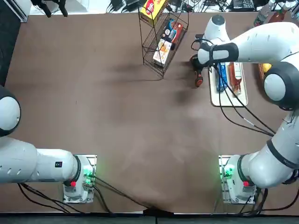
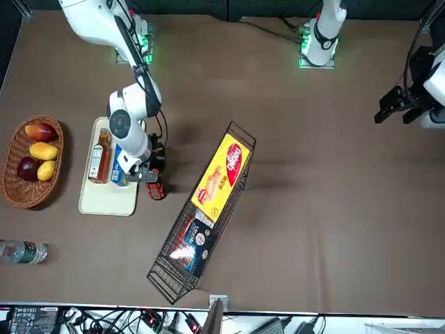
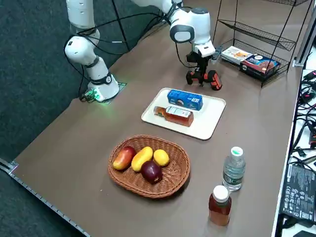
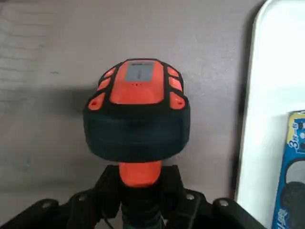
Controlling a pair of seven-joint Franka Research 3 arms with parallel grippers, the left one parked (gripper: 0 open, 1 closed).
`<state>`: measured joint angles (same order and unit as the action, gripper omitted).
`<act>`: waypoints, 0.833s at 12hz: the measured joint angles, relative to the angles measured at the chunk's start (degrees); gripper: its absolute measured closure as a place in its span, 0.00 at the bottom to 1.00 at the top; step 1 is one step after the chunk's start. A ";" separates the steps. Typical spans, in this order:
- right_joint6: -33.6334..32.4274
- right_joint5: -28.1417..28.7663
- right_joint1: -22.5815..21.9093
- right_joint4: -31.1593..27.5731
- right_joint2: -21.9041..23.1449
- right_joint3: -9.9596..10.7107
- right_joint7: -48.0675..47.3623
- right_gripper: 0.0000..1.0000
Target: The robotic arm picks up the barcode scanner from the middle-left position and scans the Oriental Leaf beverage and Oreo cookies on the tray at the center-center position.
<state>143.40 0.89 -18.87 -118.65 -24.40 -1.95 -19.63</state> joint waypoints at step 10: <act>-8.11 -0.21 -0.05 2.93 4.53 1.27 0.00 0.00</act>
<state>135.30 0.67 -18.92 -115.72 -19.87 -0.68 -19.63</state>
